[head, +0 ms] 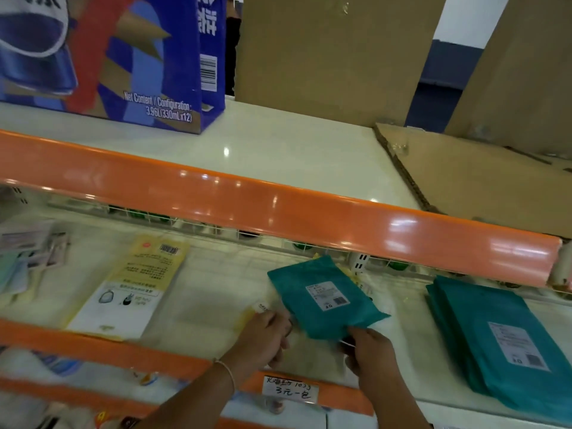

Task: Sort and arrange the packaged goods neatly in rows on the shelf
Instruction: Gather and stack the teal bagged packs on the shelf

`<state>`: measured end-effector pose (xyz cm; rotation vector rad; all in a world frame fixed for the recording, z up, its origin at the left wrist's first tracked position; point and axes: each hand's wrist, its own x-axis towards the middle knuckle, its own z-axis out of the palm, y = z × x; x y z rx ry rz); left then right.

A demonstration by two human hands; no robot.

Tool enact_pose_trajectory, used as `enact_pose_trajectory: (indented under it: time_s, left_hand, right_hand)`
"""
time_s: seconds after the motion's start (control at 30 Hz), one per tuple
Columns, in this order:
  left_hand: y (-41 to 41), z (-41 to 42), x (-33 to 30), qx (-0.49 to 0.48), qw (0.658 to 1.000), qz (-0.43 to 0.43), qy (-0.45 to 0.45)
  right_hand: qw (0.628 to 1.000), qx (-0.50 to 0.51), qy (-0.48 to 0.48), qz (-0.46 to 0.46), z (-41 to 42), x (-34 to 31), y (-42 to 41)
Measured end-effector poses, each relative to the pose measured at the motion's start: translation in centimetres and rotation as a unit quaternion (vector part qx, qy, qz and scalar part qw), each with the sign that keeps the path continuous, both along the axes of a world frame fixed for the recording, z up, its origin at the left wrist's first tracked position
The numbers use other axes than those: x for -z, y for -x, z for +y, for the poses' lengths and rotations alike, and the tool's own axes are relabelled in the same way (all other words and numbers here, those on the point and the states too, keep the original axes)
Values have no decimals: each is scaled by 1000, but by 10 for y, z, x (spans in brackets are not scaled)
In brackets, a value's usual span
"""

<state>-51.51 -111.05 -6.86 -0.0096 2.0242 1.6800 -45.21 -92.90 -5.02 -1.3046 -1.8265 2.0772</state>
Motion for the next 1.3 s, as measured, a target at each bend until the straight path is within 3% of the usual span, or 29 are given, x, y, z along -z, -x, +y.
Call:
enact_pose_trajectory:
  time_s: [0.13, 0.27, 0.4, 0.7, 1.1, 1.3]
  left_hand:
    - [11, -2, 1, -41, 987, -130, -88]
    - [18, -5, -4, -42, 954, -231, -187]
    - [22, -6, -1, -81, 928, -261, -252]
    - [14, -5, 0, -118, 948, -200, -219]
    - [-12, 71, -26, 28, 991, -74, -110]
    - [-32, 134, -38, 96, 991, -49, -85]
  right_hand:
    - [987, 34, 130, 84, -21, -20, -2]
    - [983, -11, 145, 114, -38, -30, -14]
    - [977, -69, 153, 135, -49, -35, -30]
    - [983, -27, 172, 60, -52, -19, -39]
    - [990, 38, 19, 138, 28, -27, -66]
    - [978, 100, 18, 182, 93, -41, -97]
